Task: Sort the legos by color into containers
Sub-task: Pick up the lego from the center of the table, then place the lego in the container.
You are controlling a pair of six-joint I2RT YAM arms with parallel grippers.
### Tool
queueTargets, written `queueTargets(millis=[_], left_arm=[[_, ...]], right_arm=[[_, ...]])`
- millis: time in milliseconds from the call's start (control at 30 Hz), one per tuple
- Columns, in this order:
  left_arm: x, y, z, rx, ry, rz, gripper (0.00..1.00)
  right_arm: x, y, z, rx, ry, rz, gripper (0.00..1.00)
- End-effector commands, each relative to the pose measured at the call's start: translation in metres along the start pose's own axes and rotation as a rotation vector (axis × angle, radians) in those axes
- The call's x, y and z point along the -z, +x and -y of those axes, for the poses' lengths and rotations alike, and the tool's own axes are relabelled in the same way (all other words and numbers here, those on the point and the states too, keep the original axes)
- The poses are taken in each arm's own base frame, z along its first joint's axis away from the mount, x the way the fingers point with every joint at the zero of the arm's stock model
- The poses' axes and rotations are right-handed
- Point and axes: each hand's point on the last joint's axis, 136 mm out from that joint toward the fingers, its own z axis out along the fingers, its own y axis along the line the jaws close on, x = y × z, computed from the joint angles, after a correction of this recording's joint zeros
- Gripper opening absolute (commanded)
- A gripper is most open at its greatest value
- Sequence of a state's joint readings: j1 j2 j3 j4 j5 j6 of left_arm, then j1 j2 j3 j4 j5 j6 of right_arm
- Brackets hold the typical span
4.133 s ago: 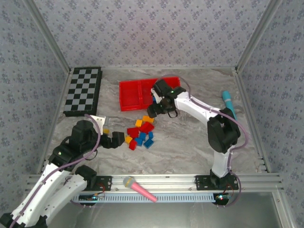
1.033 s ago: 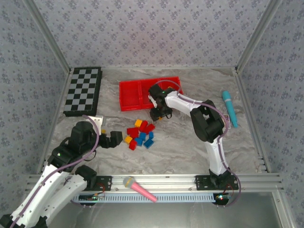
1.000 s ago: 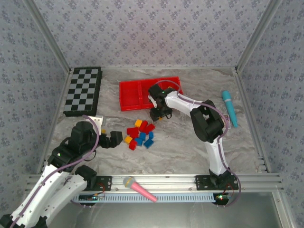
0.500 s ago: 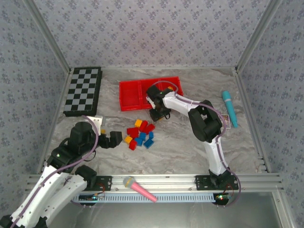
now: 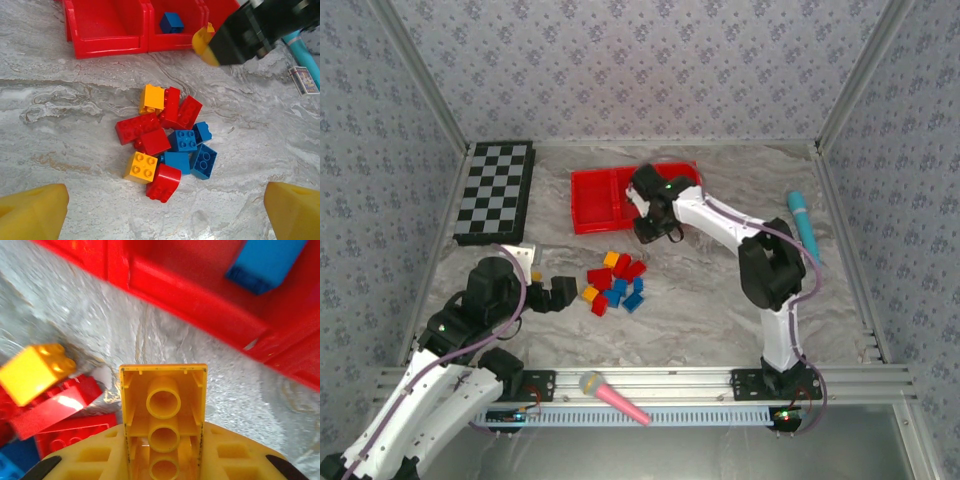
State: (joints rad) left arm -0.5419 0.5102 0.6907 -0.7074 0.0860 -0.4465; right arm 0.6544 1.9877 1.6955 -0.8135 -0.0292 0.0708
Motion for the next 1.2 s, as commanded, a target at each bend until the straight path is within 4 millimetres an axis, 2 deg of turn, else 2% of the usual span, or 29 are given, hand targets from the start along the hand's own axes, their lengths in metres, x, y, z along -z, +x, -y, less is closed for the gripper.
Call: queueTargets(millis=[0,100,200,467,567,667,833,933,1000,1100,1167], left_arm=[[0.005,-0.005,-0.001,0.002,-0.018,0.02,1.0],[0.006,-0.005,-0.001,-0.001,-0.026,0.021,1.0],[0.006,-0.004,0.0,-0.003,-0.025,0.019,1.0],[0.006,-0.003,0.0,-0.011,-0.027,0.014,1.0],[0.006,-0.002,-0.001,-0.012,-0.03,0.014,1.0],[0.006,-0.003,-0.001,-0.013,-0.032,0.017,1.0],[0.003,-0.003,-0.005,-0.018,-0.053,0.02,1.0],[0.0,-0.003,-0.008,-0.009,-0.067,0.025,1.0],[-0.004,-0.002,-0.009,-0.01,-0.08,0.009,1.0],[-0.01,0.002,-0.014,-0.012,-0.121,-0.051,1.0],[-0.015,0.004,-0.017,-0.011,-0.158,-0.096,1.0]], right_arm=[[0.04,-0.024,0.022,-0.075,0.008,0.096,0.27],[0.047,-0.038,0.059,-0.144,0.069,0.125,0.27],[0.045,-0.05,0.086,-0.167,0.101,0.121,0.27],[0.014,-0.071,0.13,-0.162,0.17,0.07,0.25],[0.007,-0.076,0.14,-0.191,0.155,0.076,0.27],[0.0,-0.075,0.144,-0.213,0.132,0.07,0.38],[0.006,-0.067,0.149,-0.232,0.166,0.044,0.73],[0.023,-0.064,0.146,-0.23,0.197,0.054,0.83],[0.042,-0.06,0.141,-0.226,0.233,0.08,0.89],[0.069,-0.046,0.131,-0.239,0.256,0.139,0.98],[0.085,-0.033,0.127,-0.266,0.254,0.172,1.0]])
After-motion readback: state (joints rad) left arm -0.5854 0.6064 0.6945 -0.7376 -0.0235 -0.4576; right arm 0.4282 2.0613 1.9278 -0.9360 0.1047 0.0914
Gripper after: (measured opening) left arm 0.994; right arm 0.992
